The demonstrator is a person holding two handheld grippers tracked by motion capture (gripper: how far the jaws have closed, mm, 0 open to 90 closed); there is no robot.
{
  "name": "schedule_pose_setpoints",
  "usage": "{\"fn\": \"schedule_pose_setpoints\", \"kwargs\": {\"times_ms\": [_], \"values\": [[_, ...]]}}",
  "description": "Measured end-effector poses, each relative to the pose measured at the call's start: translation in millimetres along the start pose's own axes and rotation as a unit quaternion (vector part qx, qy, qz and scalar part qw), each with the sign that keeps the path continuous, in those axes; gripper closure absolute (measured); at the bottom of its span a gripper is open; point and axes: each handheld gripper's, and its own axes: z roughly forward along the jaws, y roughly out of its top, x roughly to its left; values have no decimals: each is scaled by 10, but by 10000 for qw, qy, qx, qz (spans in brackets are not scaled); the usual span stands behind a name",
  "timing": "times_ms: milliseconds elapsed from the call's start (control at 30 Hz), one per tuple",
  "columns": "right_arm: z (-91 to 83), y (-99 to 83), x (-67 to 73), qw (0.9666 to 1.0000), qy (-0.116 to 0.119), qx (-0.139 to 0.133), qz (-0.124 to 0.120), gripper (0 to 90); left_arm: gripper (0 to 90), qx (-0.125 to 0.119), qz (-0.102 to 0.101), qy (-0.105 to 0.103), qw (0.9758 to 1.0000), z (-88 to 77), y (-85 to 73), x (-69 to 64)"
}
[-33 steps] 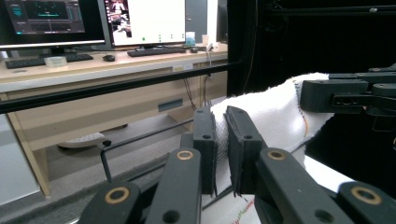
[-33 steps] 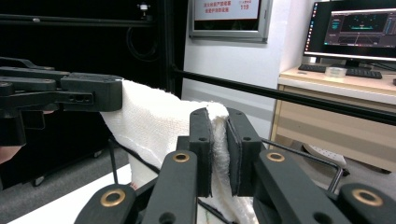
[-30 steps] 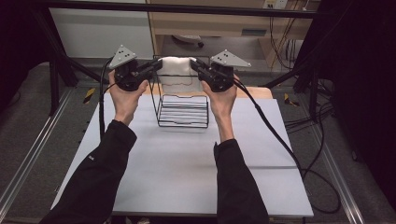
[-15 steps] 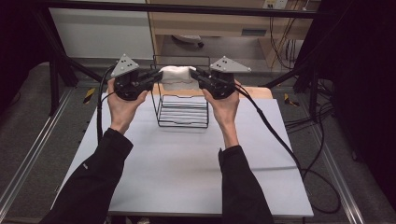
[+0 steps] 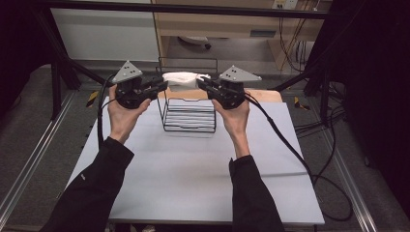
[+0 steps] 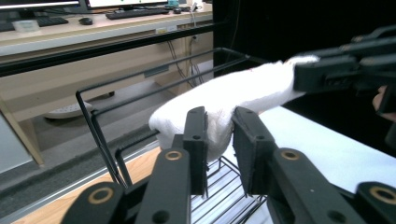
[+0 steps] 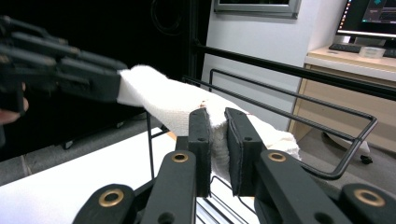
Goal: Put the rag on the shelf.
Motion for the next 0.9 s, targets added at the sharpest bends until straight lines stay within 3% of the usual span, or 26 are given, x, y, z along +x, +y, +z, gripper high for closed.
{"fn": "schedule_pose_setpoints", "kwargs": {"times_ms": [167,333,400,567,800,900], "values": [[-12,-20,10,10000,29,14,-35,816,731,-4,13,12,10000,1,118,14],[-15,-48,-3,10000,12,58,-8,817,761,-126,-113,31,9999,-33,192,29],[-13,-61,-2,10000,18,71,-32,817,787,-50,-136,93,9999,-22,221,46],[-12,-73,2,10000,14,71,-42,817,869,250,-296,-12,9992,120,237,75],[-20,-85,8,9999,19,127,-104,808,896,531,-294,-318,9977,205,94,37],[-24,-100,4,9998,48,161,-66,795,896,632,-225,-323,9972,227,23,17]]}}
